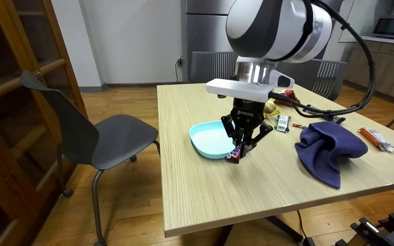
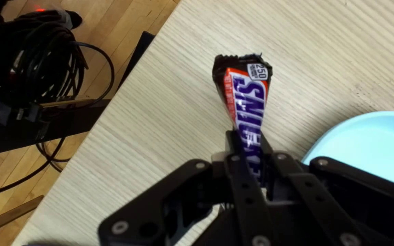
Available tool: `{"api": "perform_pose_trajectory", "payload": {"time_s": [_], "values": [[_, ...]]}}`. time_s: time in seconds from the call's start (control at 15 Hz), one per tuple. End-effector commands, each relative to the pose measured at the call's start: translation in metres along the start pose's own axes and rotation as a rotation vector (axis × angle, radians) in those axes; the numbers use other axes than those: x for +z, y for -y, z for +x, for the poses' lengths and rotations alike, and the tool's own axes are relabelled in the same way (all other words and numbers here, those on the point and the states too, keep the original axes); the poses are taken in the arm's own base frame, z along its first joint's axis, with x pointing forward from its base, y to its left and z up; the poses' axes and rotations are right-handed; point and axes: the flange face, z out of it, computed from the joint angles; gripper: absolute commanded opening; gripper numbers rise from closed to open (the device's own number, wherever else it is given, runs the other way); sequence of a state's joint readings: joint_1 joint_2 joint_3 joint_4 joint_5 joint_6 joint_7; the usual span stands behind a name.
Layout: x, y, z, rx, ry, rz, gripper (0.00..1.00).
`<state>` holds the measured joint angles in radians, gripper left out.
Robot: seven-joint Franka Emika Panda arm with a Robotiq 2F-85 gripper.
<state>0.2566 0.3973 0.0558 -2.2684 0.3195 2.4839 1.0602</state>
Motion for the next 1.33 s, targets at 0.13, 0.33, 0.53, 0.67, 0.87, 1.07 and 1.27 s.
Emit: {"api": "perform_pose_trajectory", "payload": {"time_s": [0.13,0.33,0.53,0.67,0.87,1.07,1.27], "values": [[-0.033,0.031,0.014,0.040,0.010,0.003,0.03],[-0.041,0.052,0.023,0.096,0.031,0.028,0.03],[-0.042,0.069,0.032,0.174,0.045,0.043,0.03],[-0.039,0.077,0.038,0.216,0.062,0.049,0.03],[-0.030,0.084,0.044,0.255,0.084,0.048,0.03],[-0.015,0.089,0.050,0.299,0.089,0.043,0.03],[-0.001,0.088,0.053,0.329,0.095,0.032,0.03]]}}
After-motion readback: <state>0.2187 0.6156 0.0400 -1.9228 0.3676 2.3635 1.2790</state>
